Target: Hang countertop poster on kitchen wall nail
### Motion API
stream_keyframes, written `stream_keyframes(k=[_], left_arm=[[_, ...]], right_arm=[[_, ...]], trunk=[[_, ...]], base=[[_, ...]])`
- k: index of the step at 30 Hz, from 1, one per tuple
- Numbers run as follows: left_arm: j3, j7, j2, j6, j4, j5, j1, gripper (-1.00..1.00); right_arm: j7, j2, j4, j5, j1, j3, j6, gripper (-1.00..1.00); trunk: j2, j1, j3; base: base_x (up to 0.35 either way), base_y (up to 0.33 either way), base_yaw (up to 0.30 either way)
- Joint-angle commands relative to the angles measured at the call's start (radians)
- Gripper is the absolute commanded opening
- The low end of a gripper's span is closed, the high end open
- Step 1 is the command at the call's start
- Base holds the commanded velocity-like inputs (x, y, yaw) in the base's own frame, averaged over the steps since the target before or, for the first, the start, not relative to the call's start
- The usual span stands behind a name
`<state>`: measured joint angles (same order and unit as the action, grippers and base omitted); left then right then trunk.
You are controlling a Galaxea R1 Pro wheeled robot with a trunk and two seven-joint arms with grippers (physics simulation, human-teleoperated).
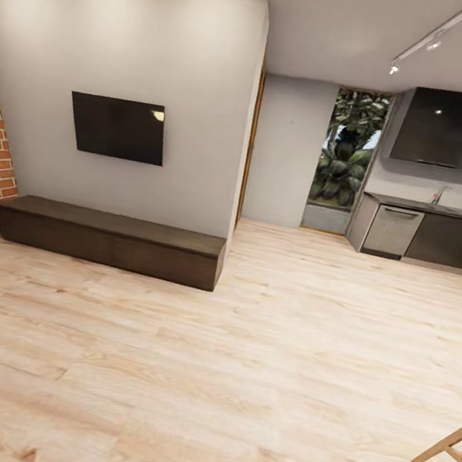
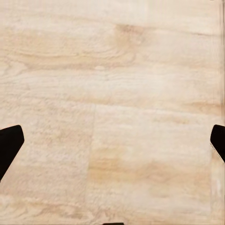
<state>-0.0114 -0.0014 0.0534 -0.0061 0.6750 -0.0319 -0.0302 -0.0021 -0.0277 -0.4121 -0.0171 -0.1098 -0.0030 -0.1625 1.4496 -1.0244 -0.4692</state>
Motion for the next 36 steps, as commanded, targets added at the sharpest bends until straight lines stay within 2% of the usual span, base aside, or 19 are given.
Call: stream_keyframes(k=[1,36], left_arm=[[-0.001,0.000,0.000,-0.001,0.002,-0.003,0.000,1.00],[-0.002,-0.005,-0.001,-0.001,0.002,0.000,0.000,1.00]], right_arm=[[0.000,0.000,0.001,-0.002,-0.001,0.000,-0.003,1.00],[-0.001,0.000,0.001,-0.001,-0.001,-0.001,-0.003,1.00]], trunk=[[0.000,-0.001,-0.001],[0.000,-0.001,-0.001]], base=[[0.324,0.000,-0.259],[0.327,0.000,-0.297]])
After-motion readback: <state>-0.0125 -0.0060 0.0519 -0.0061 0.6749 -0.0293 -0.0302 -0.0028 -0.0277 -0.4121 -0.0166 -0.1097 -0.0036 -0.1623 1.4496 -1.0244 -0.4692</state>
